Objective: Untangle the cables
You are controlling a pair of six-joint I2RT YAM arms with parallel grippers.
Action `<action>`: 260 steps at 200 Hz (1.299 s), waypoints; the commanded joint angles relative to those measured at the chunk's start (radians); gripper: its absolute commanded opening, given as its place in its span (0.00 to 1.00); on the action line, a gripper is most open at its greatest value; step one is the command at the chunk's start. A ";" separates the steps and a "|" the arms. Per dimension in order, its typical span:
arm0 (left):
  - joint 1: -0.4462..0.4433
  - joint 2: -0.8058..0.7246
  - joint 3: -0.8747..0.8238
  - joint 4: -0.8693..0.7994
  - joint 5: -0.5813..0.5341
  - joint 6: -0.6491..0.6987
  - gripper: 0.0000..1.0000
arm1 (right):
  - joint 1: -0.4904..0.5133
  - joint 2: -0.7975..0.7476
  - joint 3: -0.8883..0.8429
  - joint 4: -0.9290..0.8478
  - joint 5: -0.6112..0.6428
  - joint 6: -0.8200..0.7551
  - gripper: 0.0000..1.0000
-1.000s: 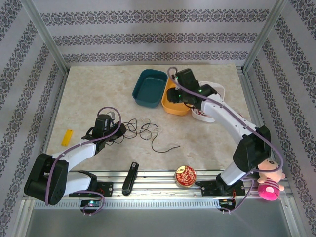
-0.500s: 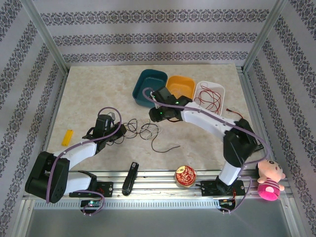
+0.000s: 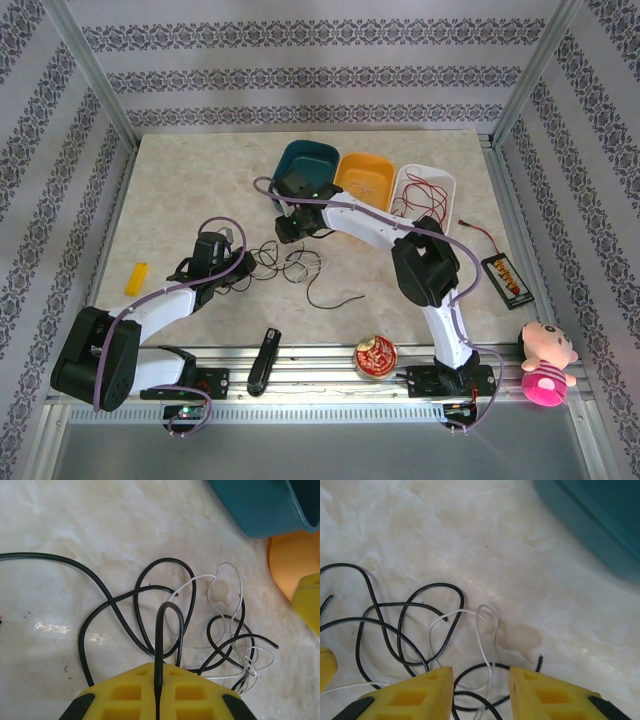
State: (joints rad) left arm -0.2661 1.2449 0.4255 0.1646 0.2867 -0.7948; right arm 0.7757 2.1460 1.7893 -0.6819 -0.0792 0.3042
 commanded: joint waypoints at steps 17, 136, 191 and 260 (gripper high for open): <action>0.011 0.003 0.001 0.010 -0.001 -0.011 0.00 | 0.019 0.093 0.089 -0.082 0.024 -0.040 0.35; 0.011 -0.008 -0.011 0.013 -0.006 -0.012 0.00 | 0.035 0.100 0.137 -0.096 0.096 -0.061 0.00; 0.011 0.016 -0.013 0.030 -0.005 -0.016 0.00 | 0.069 -0.058 0.100 -0.115 0.180 -0.086 0.00; 0.010 0.034 -0.016 0.041 -0.001 -0.023 0.00 | 0.096 -0.285 0.032 -0.078 0.265 -0.094 0.00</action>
State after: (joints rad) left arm -0.2661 1.2705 0.4221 0.1715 0.2867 -0.8024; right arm 0.8604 1.9301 1.8572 -0.7658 0.1287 0.2268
